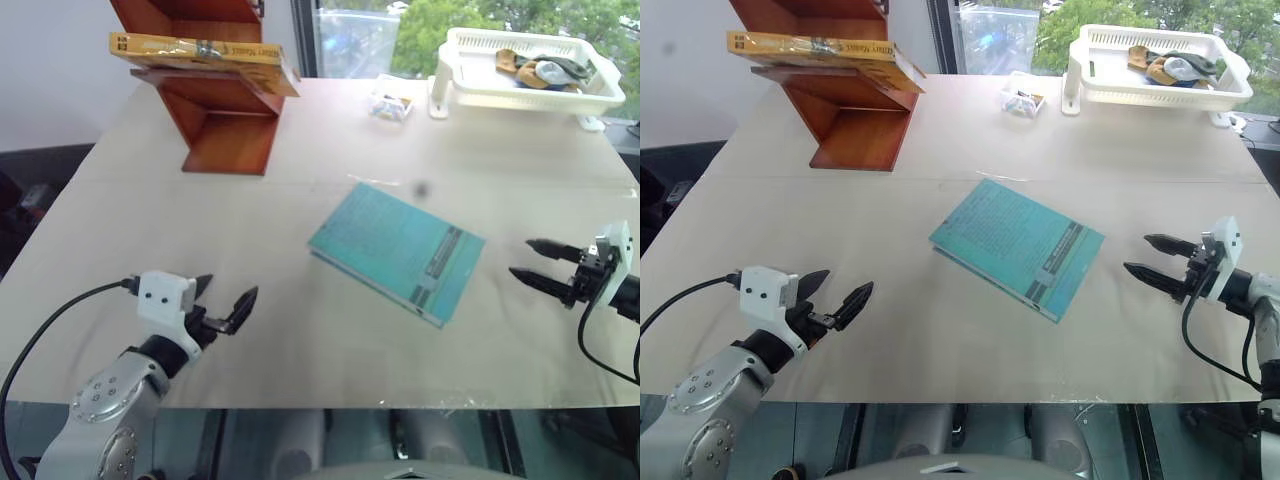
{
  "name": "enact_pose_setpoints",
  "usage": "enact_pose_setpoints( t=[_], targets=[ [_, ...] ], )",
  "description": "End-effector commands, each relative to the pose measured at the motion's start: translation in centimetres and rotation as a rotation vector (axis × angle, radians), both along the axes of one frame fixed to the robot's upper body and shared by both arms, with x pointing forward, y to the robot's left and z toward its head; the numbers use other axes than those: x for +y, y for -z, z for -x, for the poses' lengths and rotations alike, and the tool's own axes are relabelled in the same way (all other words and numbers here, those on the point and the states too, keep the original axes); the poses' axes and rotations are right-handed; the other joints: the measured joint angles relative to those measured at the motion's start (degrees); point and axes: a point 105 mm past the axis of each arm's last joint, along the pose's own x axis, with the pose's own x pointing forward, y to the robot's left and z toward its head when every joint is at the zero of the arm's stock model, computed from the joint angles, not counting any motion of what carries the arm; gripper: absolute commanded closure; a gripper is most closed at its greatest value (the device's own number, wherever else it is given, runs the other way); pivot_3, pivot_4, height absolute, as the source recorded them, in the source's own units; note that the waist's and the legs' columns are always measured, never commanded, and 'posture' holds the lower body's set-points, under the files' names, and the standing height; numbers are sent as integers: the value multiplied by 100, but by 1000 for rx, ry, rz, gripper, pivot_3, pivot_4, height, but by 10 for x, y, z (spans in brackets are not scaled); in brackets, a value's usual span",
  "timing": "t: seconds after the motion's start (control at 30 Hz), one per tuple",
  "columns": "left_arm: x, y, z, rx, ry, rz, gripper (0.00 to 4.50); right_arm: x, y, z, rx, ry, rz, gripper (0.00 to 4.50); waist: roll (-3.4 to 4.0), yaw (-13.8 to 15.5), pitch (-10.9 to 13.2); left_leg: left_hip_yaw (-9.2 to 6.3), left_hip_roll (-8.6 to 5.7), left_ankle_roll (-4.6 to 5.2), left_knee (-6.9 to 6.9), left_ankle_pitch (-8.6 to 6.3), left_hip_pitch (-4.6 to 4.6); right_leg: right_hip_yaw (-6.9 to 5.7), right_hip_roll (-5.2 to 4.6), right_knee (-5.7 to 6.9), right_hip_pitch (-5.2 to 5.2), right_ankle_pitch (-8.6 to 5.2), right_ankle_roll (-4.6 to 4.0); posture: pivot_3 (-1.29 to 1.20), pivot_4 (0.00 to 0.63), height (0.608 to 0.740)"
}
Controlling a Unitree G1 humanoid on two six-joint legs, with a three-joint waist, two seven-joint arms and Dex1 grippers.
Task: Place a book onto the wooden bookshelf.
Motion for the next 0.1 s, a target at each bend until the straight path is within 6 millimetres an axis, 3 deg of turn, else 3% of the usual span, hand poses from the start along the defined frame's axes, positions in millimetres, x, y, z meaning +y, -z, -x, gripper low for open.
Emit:
enact_pose_setpoints(
  t=[0.03,0.1],
  targets=[
    [-2,-12,3,-48,1,-13,67,4,-7,-3,-36,-23,1,0,0,0,0,1,0,0,-5,0,1,0,0,-2,0,0,0,0,150,740],
    [-3,-14,4,-53,7,-16,67,5,-8,-4,-37,-28,-5,0,0,0,0,0,0,0,-7,0,-1,0,-1,-5,-1,0,0,0,150,740]
  ],
)
